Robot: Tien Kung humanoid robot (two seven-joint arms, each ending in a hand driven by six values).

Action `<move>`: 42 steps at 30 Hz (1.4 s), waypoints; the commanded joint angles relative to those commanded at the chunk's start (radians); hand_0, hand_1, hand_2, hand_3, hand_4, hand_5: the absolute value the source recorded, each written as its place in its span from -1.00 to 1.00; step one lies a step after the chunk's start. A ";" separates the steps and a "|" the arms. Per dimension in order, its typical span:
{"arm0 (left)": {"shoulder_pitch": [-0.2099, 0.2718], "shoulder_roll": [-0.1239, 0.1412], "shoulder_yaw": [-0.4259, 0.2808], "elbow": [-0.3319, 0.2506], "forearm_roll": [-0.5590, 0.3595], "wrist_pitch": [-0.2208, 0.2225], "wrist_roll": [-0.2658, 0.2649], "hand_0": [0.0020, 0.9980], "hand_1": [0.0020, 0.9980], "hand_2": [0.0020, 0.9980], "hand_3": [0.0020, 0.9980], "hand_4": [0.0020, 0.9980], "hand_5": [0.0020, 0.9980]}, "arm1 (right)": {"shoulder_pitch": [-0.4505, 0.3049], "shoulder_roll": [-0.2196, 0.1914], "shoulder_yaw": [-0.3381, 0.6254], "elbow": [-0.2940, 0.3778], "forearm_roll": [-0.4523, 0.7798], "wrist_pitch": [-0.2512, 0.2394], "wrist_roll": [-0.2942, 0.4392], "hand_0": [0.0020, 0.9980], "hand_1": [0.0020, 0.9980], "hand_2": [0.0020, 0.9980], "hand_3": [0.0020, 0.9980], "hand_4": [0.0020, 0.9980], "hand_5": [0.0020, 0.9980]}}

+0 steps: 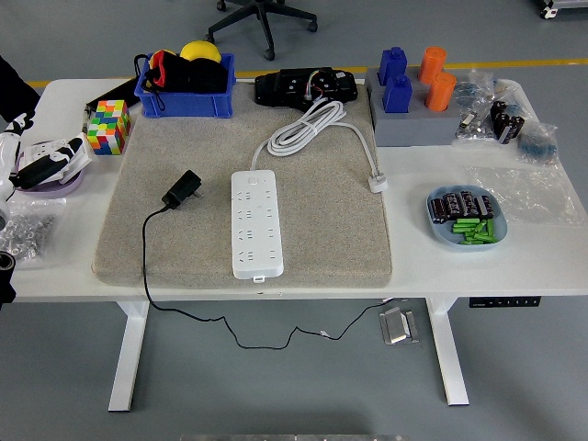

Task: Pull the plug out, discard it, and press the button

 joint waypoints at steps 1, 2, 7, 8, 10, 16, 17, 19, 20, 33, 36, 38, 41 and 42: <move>0.002 0.000 0.001 -0.002 0.000 -0.001 0.003 1.00 1.00 1.00 0.98 0.70 0.31 | -0.001 -0.002 -0.001 0.000 0.001 -0.001 0.000 0.54 0.46 0.45 0.43 0.77 0.32; 0.005 -0.001 0.001 -0.004 0.000 -0.001 0.004 1.00 1.00 0.99 0.97 0.69 0.30 | -0.004 -0.003 0.001 -0.001 0.000 -0.002 0.000 0.54 0.46 0.45 0.43 0.77 0.32; 0.019 -0.002 0.001 -0.020 0.000 -0.001 0.008 1.00 1.00 0.99 0.97 0.69 0.30 | -0.017 -0.003 0.004 0.000 0.000 -0.003 0.000 0.54 0.46 0.45 0.43 0.77 0.32; 0.019 -0.002 0.001 -0.022 0.000 -0.002 0.008 1.00 1.00 0.99 0.98 0.68 0.29 | -0.018 -0.002 0.004 0.001 0.000 -0.002 0.000 0.54 0.46 0.45 0.43 0.77 0.32; 0.019 -0.002 0.002 -0.026 -0.001 -0.002 0.009 1.00 1.00 0.99 0.98 0.68 0.29 | -0.018 0.002 0.008 0.001 -0.001 -0.003 0.000 0.54 0.46 0.45 0.43 0.77 0.32; 0.022 -0.004 0.009 -0.039 -0.001 -0.005 0.015 1.00 1.00 0.99 0.97 0.66 0.29 | -0.019 0.007 0.011 0.002 -0.003 -0.002 0.000 0.54 0.46 0.45 0.43 0.77 0.32; 0.023 -0.004 0.010 -0.039 0.000 -0.006 0.016 1.00 1.00 0.99 0.97 0.66 0.29 | -0.020 0.006 0.013 0.003 -0.003 -0.003 0.001 0.54 0.46 0.45 0.43 0.77 0.32; 0.025 -0.004 0.011 -0.040 -0.001 -0.007 0.017 1.00 1.00 0.99 0.97 0.66 0.29 | -0.021 0.005 0.017 0.003 -0.005 -0.003 0.001 0.54 0.46 0.45 0.43 0.77 0.32; 0.026 -0.004 0.010 -0.042 -0.001 -0.007 0.017 1.00 1.00 0.99 0.97 0.65 0.28 | -0.022 0.004 0.019 0.002 -0.006 -0.003 0.001 0.54 0.46 0.45 0.43 0.77 0.32; 0.035 -0.006 0.006 -0.056 -0.003 -0.015 0.022 1.00 1.00 0.99 0.97 0.64 0.28 | -0.026 0.014 0.032 0.002 -0.009 -0.002 0.000 0.54 0.46 0.45 0.43 0.77 0.32; 0.036 -0.006 0.011 -0.058 -0.004 -0.017 0.022 1.00 1.00 0.99 0.97 0.64 0.28 | -0.026 0.014 0.035 0.000 -0.010 -0.002 0.000 0.54 0.46 0.45 0.43 0.77 0.32; 0.037 -0.006 0.015 -0.060 -0.006 -0.017 0.019 1.00 1.00 0.99 0.97 0.63 0.28 | -0.026 0.013 0.035 0.001 -0.010 -0.003 0.000 0.54 0.46 0.45 0.43 0.77 0.32; 0.039 -0.008 0.016 -0.064 -0.007 -0.018 0.019 1.00 1.00 0.99 0.97 0.63 0.28 | -0.025 0.014 0.035 0.002 -0.009 -0.003 0.000 0.54 0.46 0.45 0.43 0.77 0.32; 0.039 -0.009 0.016 -0.065 -0.007 -0.018 0.019 1.00 1.00 0.99 0.97 0.63 0.28 | -0.024 0.014 0.034 0.002 -0.008 -0.002 0.000 0.54 0.46 0.45 0.43 0.77 0.32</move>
